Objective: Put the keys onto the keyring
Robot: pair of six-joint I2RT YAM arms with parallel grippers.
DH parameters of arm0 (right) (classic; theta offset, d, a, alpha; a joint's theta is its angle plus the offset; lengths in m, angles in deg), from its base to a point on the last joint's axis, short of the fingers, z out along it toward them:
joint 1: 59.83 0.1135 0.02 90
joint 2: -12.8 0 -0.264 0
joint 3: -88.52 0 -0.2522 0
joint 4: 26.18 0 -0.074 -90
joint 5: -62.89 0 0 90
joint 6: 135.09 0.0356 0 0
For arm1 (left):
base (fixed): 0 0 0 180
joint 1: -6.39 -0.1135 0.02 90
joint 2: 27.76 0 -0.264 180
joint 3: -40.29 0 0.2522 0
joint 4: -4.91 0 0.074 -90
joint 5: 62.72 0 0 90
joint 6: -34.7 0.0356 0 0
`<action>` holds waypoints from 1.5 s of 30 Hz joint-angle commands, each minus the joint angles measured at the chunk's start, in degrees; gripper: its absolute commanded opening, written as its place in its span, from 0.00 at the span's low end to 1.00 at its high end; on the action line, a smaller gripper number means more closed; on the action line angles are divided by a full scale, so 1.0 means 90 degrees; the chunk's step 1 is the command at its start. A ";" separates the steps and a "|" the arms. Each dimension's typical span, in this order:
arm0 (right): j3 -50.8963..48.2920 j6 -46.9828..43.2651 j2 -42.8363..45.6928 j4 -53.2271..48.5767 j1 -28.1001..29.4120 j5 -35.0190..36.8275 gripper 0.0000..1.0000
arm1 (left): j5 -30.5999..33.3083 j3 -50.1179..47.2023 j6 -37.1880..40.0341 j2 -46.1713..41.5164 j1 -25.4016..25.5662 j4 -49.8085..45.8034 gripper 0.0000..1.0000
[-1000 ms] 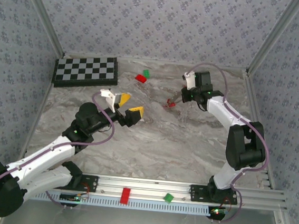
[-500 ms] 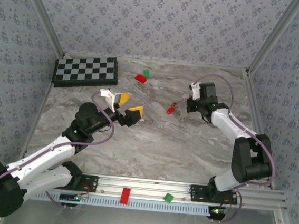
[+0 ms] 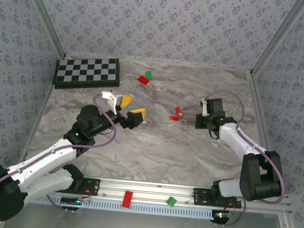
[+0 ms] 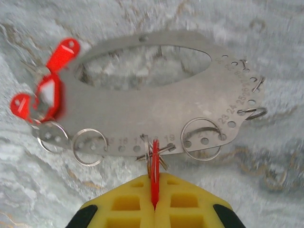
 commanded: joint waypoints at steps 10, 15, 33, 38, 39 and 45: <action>-0.0082 0.1448 0.0203 -0.0860 -0.0052 -0.0259 0.00 | -0.0058 -0.0078 -0.0085 -0.0243 -0.0036 0.0225 1.00; -0.0220 0.2150 0.0197 -0.0855 0.0049 -0.0579 0.00 | -0.0046 -0.0095 -0.0066 -0.0409 -0.0052 0.0135 1.00; -0.1515 0.3286 0.0699 -0.0351 0.0674 -0.0853 0.00 | -0.0073 -0.0148 -0.0114 -0.0544 -0.0093 0.0149 1.00; -0.1748 0.3502 0.0816 -0.0281 0.0830 -0.0741 0.00 | -0.0104 -0.0148 -0.0134 -0.0496 -0.0087 0.0192 1.00; -0.1787 0.3528 0.0855 -0.0285 0.0844 -0.0743 0.00 | -0.0102 -0.0151 -0.0144 -0.0493 -0.0096 0.0189 1.00; -0.1906 0.3603 0.1215 -0.0416 0.0879 -0.0690 0.01 | -0.0112 -0.0162 -0.0173 -0.0454 -0.0091 0.0239 1.00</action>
